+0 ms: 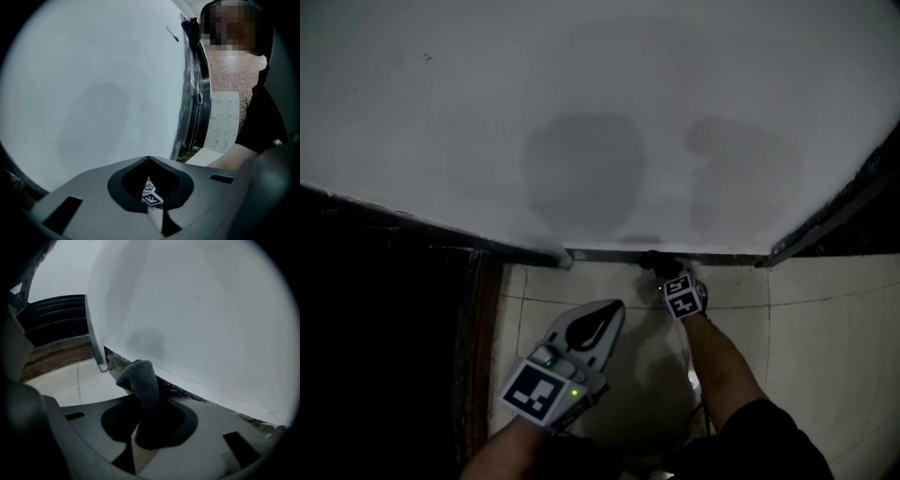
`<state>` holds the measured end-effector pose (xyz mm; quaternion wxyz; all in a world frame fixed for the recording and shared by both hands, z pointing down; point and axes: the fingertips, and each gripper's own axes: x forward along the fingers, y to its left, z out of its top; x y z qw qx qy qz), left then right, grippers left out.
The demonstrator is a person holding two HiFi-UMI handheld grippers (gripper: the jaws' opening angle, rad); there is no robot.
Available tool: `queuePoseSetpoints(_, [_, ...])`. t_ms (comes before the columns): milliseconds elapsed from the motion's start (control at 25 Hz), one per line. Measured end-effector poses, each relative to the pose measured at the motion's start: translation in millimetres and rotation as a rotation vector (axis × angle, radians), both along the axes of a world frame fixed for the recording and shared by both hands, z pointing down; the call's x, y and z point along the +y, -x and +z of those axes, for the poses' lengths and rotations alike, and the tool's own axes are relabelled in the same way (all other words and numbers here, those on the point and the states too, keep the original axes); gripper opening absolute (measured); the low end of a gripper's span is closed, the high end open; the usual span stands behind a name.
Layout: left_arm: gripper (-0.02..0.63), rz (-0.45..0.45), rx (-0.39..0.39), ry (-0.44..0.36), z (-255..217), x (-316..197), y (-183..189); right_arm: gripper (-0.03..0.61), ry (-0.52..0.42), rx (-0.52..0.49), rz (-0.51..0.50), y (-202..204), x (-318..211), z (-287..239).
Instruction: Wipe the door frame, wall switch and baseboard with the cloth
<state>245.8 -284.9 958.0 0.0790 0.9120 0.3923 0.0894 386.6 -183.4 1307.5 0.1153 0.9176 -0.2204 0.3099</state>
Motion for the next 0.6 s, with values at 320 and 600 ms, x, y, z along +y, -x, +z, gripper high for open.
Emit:
queuePoseSetpoints(320, [-0.009,0.016,0.002,-0.032,8,41,-8,0.089,-0.035,-0.003,0.020,6,49,3])
queuePoseSetpoints(600, [-0.009,0.033,-0.009,-0.041,20,64,-15,0.088,-0.024,-0.017,0.060,14,95,8])
